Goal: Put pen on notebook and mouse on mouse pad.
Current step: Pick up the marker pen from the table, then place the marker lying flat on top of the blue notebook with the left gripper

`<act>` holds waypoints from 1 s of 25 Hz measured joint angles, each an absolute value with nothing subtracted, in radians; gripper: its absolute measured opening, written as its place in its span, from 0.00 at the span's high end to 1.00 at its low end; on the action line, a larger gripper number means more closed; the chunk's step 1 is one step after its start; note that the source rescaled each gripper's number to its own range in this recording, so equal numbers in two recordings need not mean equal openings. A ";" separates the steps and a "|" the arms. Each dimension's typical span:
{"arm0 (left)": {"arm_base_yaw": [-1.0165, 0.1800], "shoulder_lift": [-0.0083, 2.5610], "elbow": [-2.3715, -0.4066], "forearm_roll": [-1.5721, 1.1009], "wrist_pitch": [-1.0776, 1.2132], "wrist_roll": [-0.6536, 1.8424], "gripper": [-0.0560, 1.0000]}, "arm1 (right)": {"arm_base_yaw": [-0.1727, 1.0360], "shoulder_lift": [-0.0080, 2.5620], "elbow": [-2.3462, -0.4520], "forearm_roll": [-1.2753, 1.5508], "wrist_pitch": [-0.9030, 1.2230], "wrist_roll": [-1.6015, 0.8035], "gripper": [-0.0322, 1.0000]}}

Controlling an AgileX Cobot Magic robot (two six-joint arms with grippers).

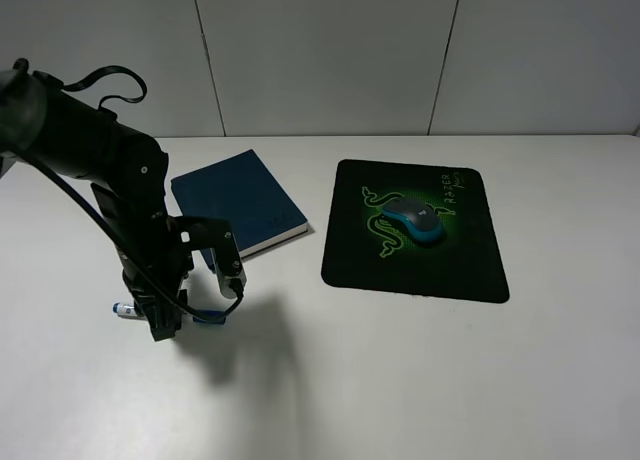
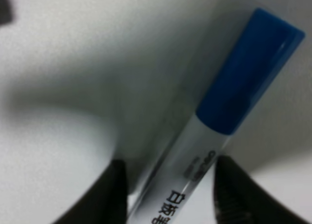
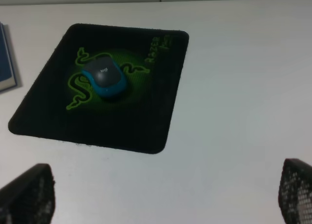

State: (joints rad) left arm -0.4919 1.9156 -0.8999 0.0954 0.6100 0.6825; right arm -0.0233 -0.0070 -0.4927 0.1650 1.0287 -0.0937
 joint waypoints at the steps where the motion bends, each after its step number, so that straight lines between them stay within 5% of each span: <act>1: -0.492 1.916 -0.899 0.095 0.610 0.683 0.80 | -0.023 -0.007 -0.493 0.165 1.029 -0.094 0.00; 4: -0.492 1.916 -0.897 0.093 0.613 0.683 0.95 | -0.023 -0.007 -0.493 0.165 1.029 -0.094 0.00; 25: -0.492 1.875 -0.939 0.106 0.761 0.684 0.95 | -0.023 -0.007 -0.493 0.165 1.029 -0.094 0.00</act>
